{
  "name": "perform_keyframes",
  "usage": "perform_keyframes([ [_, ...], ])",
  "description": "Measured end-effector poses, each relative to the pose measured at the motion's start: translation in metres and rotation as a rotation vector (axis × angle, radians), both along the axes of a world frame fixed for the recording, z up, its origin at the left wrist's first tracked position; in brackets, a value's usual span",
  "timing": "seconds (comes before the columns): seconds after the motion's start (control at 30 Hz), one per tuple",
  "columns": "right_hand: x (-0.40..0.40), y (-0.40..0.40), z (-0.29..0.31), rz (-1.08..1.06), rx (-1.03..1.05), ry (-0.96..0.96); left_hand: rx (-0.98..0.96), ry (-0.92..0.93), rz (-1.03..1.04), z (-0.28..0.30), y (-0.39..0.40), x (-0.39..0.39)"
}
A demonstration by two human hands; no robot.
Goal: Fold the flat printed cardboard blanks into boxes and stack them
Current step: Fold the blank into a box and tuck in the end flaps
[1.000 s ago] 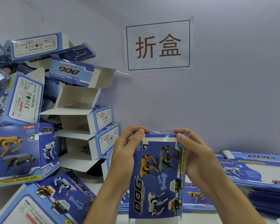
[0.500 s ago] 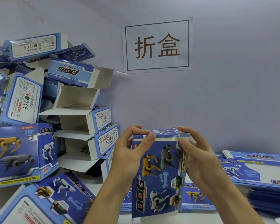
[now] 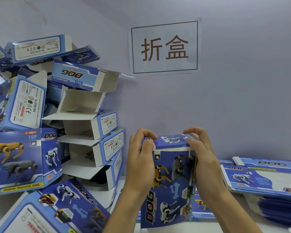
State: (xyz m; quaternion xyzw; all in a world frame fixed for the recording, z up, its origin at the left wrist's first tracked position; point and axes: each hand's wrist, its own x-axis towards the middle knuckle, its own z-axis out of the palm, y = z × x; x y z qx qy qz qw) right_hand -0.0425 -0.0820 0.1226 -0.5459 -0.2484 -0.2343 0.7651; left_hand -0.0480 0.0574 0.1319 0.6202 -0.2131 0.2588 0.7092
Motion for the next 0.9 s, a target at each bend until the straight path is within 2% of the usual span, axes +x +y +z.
perform_keyframes([
  [0.27,0.007,-0.01,0.004,0.086,-0.021,0.013,-0.043,0.01,-0.027,-0.001,-0.003,-0.003],
  [0.4,0.002,-0.017,0.001,0.265,0.022,-0.001,-0.107,0.03,-0.026,0.003,0.003,-0.003],
  [0.6,0.006,-0.023,-0.001,0.148,-0.061,0.007,-0.112,0.025,0.0,0.003,0.003,-0.003],
  [0.9,0.007,-0.017,-0.004,0.287,-0.092,-0.001,-0.033,-0.027,0.083,-0.006,0.003,0.005],
])
